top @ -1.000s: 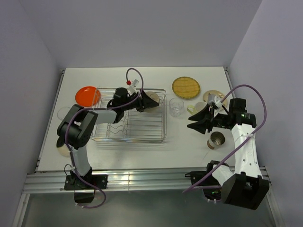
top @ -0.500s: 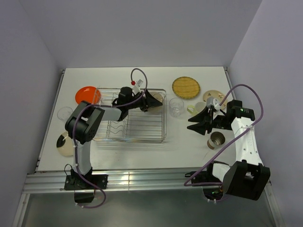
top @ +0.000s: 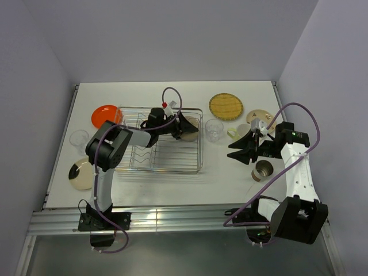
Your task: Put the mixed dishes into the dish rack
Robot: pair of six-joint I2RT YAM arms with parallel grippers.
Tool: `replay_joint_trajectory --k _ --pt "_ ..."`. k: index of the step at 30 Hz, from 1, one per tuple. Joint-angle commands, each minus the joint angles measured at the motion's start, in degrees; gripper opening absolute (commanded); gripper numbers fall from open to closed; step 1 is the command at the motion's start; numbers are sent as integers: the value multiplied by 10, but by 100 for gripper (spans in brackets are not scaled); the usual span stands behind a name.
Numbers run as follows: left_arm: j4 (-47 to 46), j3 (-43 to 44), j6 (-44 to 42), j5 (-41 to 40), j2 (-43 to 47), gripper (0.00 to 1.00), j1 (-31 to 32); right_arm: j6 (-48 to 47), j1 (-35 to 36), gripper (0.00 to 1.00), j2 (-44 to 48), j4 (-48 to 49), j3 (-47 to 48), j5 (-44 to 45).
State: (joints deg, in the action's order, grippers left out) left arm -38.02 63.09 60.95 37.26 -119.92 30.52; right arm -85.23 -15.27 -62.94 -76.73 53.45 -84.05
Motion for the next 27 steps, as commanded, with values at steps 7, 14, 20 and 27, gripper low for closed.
replay_joint_trajectory --k 7,14,20,27 --pt "7 27 -21 -10 27 66 4 -17 -4 49 10 -60 10 -52" --pt "44 20 -45 -32 48 98 4 -17 -4 49 12 -60 9 -52" --pt "65 9 -55 -47 69 99 0 -17 -4 49 15 -60 9 -51" --pt "151 7 -92 -74 107 99 -1 -19 -4 49 23 -60 5 -51"
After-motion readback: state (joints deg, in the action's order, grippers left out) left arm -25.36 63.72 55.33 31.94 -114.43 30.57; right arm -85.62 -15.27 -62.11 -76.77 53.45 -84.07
